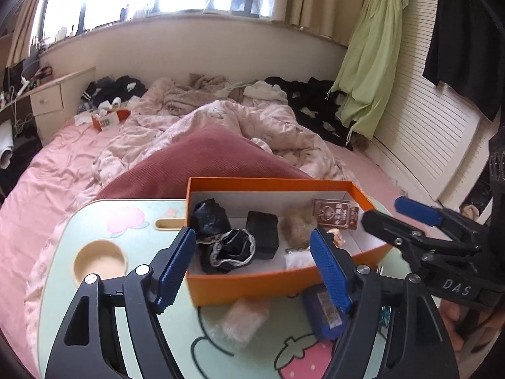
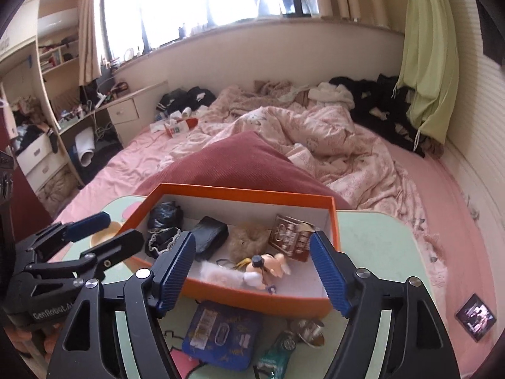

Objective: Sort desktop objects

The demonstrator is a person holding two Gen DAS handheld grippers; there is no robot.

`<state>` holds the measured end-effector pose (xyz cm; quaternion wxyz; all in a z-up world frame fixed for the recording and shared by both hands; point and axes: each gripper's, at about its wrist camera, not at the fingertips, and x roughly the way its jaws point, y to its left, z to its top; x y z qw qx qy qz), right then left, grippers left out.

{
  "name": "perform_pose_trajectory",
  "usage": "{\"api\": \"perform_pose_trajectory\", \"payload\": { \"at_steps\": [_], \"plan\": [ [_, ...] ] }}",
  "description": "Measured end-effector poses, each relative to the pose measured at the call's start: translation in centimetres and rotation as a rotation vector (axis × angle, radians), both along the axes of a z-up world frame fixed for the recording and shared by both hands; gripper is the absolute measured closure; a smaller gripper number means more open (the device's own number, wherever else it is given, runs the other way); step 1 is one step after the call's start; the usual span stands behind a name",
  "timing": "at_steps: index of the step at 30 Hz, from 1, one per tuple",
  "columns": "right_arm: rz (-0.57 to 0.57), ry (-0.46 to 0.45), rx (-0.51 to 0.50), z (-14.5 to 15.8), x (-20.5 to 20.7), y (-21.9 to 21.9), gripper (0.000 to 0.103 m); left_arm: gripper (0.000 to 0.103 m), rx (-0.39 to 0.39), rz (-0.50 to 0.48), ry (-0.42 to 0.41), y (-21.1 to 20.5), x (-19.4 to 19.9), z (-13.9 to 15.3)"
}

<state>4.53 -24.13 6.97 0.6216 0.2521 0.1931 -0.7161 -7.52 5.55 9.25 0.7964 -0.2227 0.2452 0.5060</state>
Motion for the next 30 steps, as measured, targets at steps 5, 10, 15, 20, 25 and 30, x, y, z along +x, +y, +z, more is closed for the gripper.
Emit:
{"api": "perform_pose_trajectory", "payload": {
  "at_steps": [5, 10, 15, 20, 25, 30],
  "plan": [
    [0.017, -0.015, -0.027, -0.4, 0.6, 5.1, 0.013, 0.021, 0.019, -0.052, 0.021, -4.5, -1.1, -0.2],
    [-0.001, 0.003, 0.042, -3.2, 1.3, 8.6, 0.012, 0.021, -0.031, -0.067, 0.072, -8.1, -0.9, -3.3],
    [-0.02, -0.016, 0.092, -5.5, 1.2, 11.2, 0.012, 0.021, -0.042, -0.038, 0.086, -10.4, -0.8, -5.2],
    [-0.036, 0.043, 0.162, -8.4, 1.7, 13.0, 0.012, 0.018, -0.057, -0.015, 0.189, -10.5, 0.1, -7.5],
    [-0.038, 0.035, 0.181, -9.2, 1.2, 12.5, 0.0, 0.009, -0.055, -0.027, 0.188, -10.2, 0.2, -7.9],
    [-0.023, 0.039, 0.159, -9.5, 1.1, 12.5, 0.0, 0.0, -0.059, -0.039, 0.188, -10.1, 0.2, -8.0]
  ]
}}
